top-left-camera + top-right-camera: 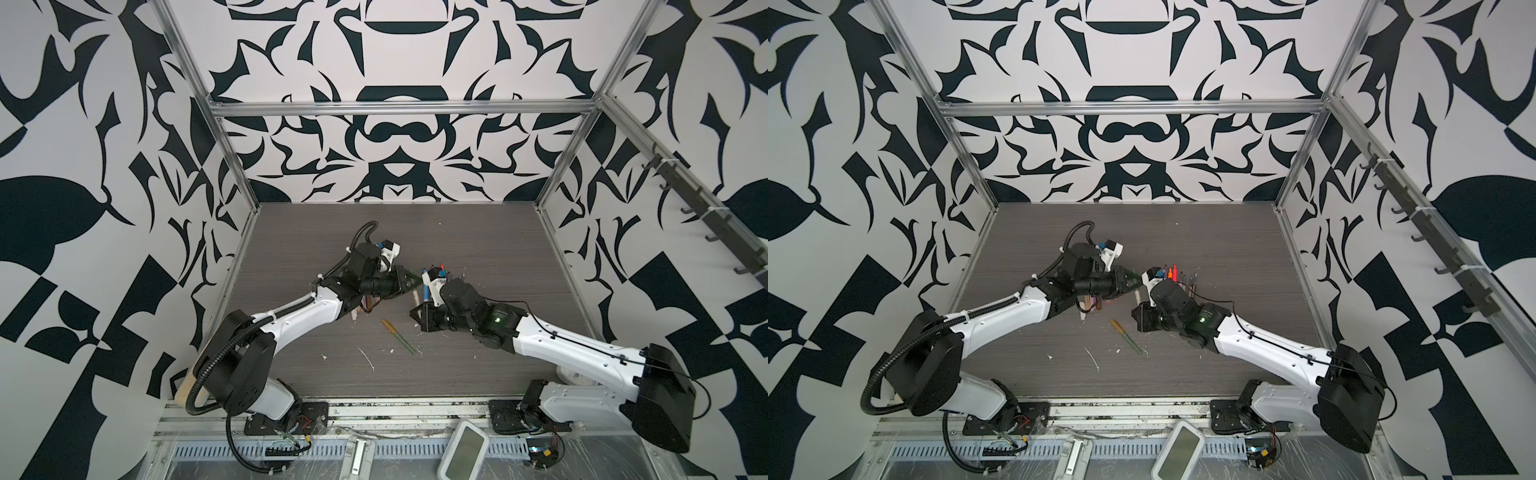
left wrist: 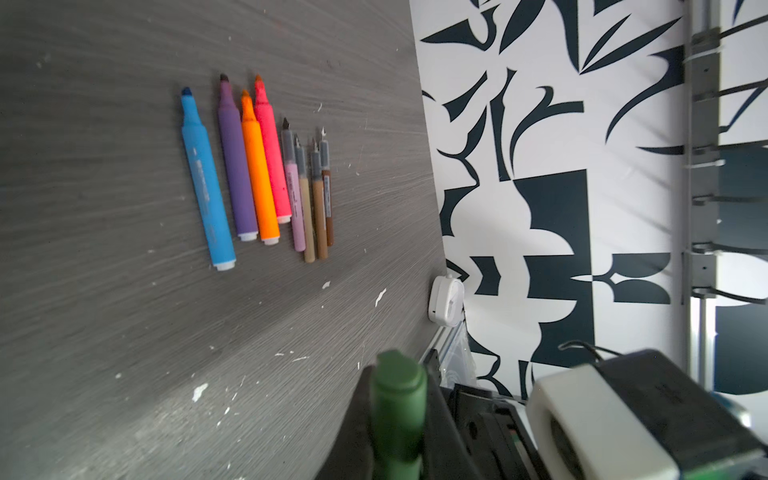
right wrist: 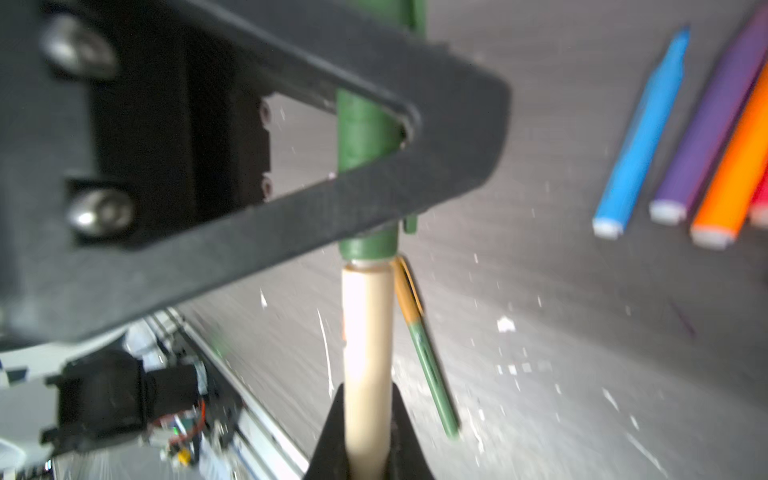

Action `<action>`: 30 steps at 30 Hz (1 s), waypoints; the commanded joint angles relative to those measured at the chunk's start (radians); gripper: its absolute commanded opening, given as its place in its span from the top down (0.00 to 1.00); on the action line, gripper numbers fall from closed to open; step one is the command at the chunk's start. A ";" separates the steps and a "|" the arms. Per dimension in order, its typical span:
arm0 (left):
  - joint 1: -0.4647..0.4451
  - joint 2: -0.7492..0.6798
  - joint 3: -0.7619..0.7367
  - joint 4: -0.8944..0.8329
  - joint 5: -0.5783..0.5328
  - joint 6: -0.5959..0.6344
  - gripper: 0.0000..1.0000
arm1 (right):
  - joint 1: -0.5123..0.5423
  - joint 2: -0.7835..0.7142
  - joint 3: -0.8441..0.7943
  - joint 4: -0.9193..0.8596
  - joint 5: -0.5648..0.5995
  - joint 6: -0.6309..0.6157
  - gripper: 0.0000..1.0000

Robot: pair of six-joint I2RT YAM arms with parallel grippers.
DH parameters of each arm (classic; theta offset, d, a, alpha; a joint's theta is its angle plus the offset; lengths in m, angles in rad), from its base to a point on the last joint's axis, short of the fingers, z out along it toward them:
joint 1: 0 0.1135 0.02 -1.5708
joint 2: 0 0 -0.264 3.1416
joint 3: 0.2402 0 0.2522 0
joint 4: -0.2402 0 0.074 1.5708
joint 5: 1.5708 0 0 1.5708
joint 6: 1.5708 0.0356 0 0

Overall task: Open the pen caps
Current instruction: 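Close the left gripper on the green cap and pull it off, then set the green cap by the cap row while the right gripper lowers the pen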

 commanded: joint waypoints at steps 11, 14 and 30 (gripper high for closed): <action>0.214 0.112 0.167 -0.052 -0.203 0.169 1.00 | 0.064 -0.032 -0.081 -0.157 -0.127 0.057 1.00; 0.256 0.143 0.185 -0.051 -0.173 0.169 1.00 | 0.096 -0.021 -0.083 -0.144 -0.126 0.063 1.00; 0.344 0.122 0.209 -0.163 -0.194 0.248 1.00 | 0.175 -0.129 -0.152 -0.158 -0.023 0.113 1.00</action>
